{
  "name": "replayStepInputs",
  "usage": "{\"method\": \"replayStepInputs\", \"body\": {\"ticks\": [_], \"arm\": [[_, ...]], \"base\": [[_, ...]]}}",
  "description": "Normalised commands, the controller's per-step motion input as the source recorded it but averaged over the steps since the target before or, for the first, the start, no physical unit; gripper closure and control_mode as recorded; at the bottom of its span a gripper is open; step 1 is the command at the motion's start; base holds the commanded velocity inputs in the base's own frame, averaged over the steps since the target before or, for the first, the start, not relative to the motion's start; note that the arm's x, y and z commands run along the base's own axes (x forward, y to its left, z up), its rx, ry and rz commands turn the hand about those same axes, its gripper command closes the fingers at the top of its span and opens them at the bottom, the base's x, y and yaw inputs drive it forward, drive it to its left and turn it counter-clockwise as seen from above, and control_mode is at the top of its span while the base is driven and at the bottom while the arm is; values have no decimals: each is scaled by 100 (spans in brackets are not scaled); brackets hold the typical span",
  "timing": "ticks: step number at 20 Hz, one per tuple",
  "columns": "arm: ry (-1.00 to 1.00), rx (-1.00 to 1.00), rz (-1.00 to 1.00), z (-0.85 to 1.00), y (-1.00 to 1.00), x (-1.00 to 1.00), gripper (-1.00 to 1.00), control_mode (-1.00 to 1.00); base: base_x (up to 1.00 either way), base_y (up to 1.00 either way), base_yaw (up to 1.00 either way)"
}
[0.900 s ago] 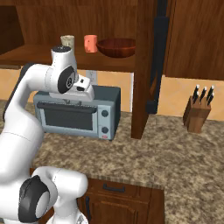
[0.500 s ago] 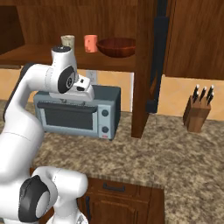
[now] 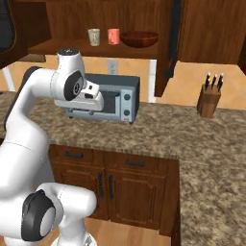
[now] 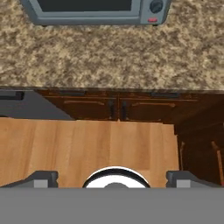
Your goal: Gather all objects into one cabinet and sort the glasses and bowls to opposite sides.
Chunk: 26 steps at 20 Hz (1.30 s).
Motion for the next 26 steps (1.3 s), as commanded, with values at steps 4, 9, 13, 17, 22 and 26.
{"method": "replayStepInputs", "body": {"ticks": [4,9,13,17,22,26], "arm": [[0,0,0,0,0,0,-100,100],[0,0,0,0,0,0,-100,100],[0,0,0,0,0,0,-100,100],[0,0,0,0,0,0,-100,100],[0,0,0,0,0,0,-100,100],[0,0,0,0,0,0,-100,100]], "base": [[-87,0,1],[-29,0,1],[-17,0,4],[-13,-1,-35],[-18,0,-55],[-23,8,-55]]}}
